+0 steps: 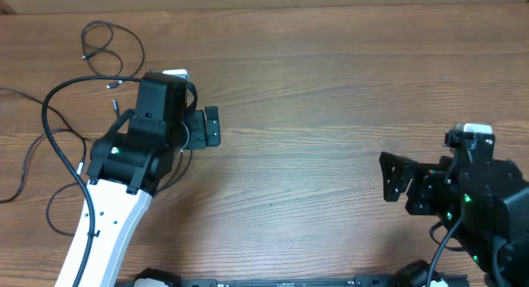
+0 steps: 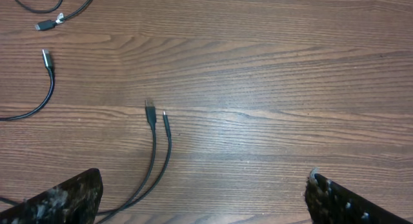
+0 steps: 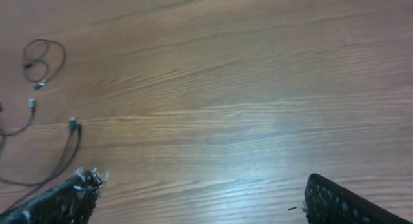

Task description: Untangle cables

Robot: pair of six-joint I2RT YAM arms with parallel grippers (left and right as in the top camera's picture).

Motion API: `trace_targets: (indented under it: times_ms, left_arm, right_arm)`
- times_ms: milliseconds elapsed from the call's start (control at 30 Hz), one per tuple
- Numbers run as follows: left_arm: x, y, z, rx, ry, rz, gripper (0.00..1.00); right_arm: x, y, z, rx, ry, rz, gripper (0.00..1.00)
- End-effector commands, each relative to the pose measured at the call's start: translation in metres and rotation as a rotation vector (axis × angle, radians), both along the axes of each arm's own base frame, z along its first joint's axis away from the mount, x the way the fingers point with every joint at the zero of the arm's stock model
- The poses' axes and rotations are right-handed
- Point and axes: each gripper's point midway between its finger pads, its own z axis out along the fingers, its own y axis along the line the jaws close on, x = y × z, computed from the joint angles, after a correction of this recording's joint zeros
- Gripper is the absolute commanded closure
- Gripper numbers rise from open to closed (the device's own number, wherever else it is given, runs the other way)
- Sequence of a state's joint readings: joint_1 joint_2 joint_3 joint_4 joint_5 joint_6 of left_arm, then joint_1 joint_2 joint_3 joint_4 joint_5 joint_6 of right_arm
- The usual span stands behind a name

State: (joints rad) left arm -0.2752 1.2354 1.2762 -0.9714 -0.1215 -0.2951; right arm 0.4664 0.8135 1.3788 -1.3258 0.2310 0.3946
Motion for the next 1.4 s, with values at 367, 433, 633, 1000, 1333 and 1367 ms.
trace_targets:
  times_ms: [367,433,633,1000,1333,1367]
  left_arm:
    - [0.002,0.000,0.002,0.008,-0.010,0.006,0.00]
    - [0.002,0.000,0.003,0.008,-0.010,0.006,0.00]
    - [0.002,0.000,0.002,0.008,-0.010,0.006,0.01]
    - [0.002,0.000,0.003,0.008,-0.010,0.006,0.00]
    - [0.002,0.000,0.002,0.009,-0.010,0.006,0.00]
    - [0.002,0.000,0.003,0.008,-0.010,0.006,0.00]
  right_arm:
    - [0.033,-0.018,-0.024,-0.163,-0.362,0.166,0.00]
    - [0.033,-0.023,-0.035,-0.167,-0.413,0.148,0.00]
    - [0.031,-0.022,-0.062,-0.178,-0.550,0.150,0.00]
    - [0.029,-0.011,-0.105,-0.175,-0.734,0.188,0.00]
    - [0.044,-0.004,-0.127,-0.167,-0.824,0.204,0.00]
    - [0.045,-0.004,-0.129,-0.167,-0.833,0.203,0.00]
